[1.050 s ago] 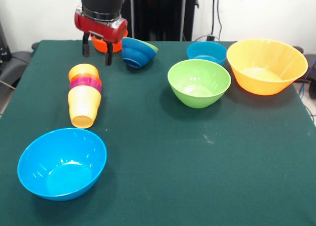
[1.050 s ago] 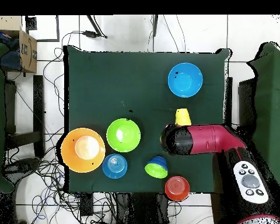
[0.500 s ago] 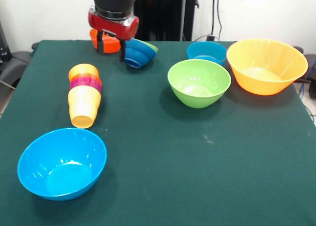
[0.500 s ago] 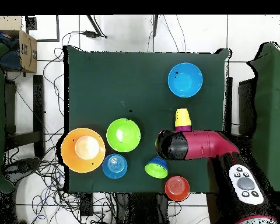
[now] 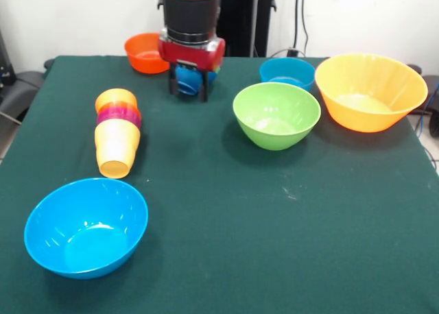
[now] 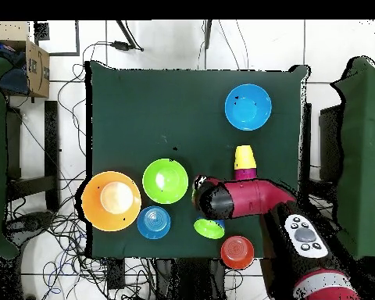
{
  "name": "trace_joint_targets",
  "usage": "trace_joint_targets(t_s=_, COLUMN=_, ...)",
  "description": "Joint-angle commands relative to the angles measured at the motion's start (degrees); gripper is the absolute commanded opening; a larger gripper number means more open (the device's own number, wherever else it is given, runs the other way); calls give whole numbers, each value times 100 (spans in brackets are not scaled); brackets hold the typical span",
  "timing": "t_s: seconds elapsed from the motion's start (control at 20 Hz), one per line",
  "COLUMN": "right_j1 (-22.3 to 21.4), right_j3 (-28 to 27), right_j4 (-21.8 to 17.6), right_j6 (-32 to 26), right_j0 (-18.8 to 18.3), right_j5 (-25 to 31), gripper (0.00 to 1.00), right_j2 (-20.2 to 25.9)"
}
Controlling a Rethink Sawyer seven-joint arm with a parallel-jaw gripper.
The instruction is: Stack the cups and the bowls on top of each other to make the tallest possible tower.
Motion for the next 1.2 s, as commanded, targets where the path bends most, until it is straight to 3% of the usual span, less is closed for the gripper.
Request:
trace_joint_targets(t_s=0.05, right_j1=334, right_j3=536, right_j4=507, right_j6=870, right_j0=145, right_j5=-724, gripper=100, right_j2=399)
trace_joint_targets(t_s=0.25, right_j1=266, right_j3=713, right_j4=950, right_j6=859, right_j0=49, right_j5=-673, gripper=100, right_j2=525)
trace_joint_targets(t_s=0.5, right_j1=390, right_j3=696, right_j4=1366, right_j6=902, right_j0=-23, right_j5=-1053, gripper=100, right_j2=774)
trace_joint_targets(t_s=0.8, right_j1=412, right_j3=837, right_j4=2108, right_j6=1005, right_j0=-125, right_j5=-994, gripper=100, right_j2=1266)
trace_joint_targets(t_s=0.95, right_j1=256, right_j3=976, right_j4=2558, right_j6=1037, right_j0=-192, right_j5=-694, gripper=100, right_j2=1485)
trace_joint_targets(t_s=1.1, right_j1=286, right_j3=1058, right_j4=2726, right_j6=976, right_j0=-240, right_j5=-796, gripper=100, right_j2=1584)
trace_joint_targets(t_s=1.2, right_j1=602, right_j3=1151, right_j4=2587, right_j6=883, right_j0=-355, right_j5=-1320, gripper=100, right_j2=1666)
